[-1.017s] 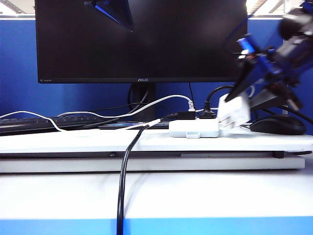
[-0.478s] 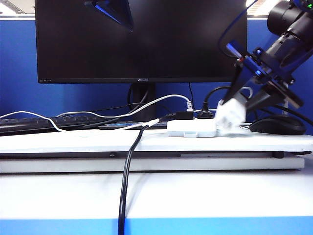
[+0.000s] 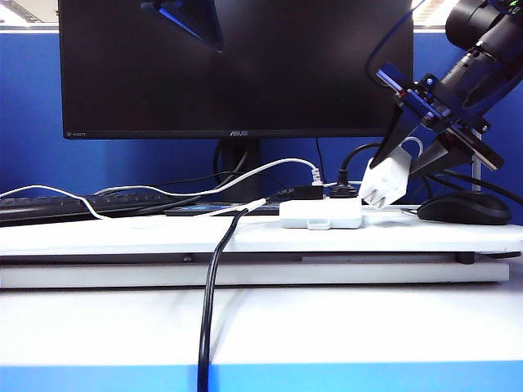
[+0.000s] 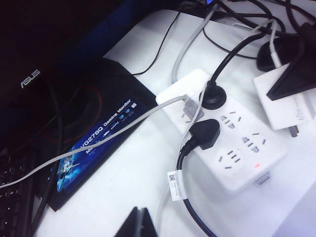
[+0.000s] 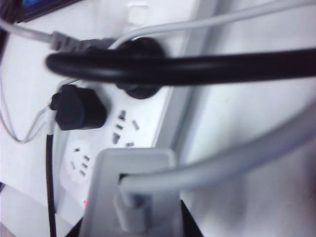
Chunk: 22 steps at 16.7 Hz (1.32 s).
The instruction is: Unplug the white charger from the socket, then place it next to the socket.
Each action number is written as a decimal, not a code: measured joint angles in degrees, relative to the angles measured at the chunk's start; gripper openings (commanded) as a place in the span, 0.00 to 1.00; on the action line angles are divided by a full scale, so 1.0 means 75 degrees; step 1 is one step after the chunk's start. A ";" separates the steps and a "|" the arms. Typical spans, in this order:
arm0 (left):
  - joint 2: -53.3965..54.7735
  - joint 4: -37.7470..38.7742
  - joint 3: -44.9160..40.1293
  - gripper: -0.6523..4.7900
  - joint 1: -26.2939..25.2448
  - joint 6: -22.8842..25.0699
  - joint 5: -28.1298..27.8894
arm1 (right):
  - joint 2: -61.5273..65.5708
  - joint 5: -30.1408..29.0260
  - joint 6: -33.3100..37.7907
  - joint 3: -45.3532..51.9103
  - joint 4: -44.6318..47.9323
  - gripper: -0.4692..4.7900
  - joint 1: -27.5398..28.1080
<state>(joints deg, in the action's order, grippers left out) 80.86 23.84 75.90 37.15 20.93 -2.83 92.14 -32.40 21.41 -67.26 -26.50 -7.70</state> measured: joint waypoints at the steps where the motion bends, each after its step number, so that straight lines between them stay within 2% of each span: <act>1: 0.0000 -0.0003 0.0000 0.11 0.0000 0.0000 0.0000 | 0.0000 -0.0003 0.0000 0.0000 -0.0012 0.34 0.0003; 2: 0.0000 -0.0003 0.0000 0.11 0.0000 0.0000 -0.0003 | 0.0000 0.0047 0.0000 0.0000 -0.0111 0.43 0.0009; 4: 0.0000 -0.0003 0.0000 0.11 0.0000 0.0000 0.0000 | 0.0000 0.0163 -0.0003 0.0000 -0.0306 0.53 0.0009; 6: 0.0000 -0.0003 0.0000 0.11 0.0000 0.0000 -0.0003 | 0.0000 0.0163 -0.0006 -0.0003 -0.0347 0.69 0.0009; 7: 0.0000 -0.0006 0.0000 0.11 0.0003 0.0000 0.0000 | -0.0003 0.0160 -0.0003 -0.0012 -0.0361 0.70 0.0009; 19: 0.0000 -0.0003 0.0006 0.11 0.0003 0.0000 0.0000 | -0.1008 0.0580 -0.0029 -0.0044 -0.0836 0.67 0.0012; 20: 0.0000 -0.0006 0.0006 0.11 0.0003 0.0000 0.0000 | -0.1032 0.0580 -0.0032 -0.0105 -0.0956 0.65 0.0012; 21: 0.0000 -0.0003 0.0006 0.11 0.0003 0.0000 0.0000 | -0.1029 0.0583 -0.0102 -0.0248 -0.1244 0.55 0.0012; 22: 0.0000 -0.0003 0.0006 0.11 0.0003 0.0000 0.0000 | -0.1026 0.0586 -0.0262 -0.0396 -0.1568 0.39 0.0017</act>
<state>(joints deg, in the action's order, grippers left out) 80.86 23.81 75.94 37.17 20.93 -2.83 84.44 -28.01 19.44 -70.24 -38.26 -7.57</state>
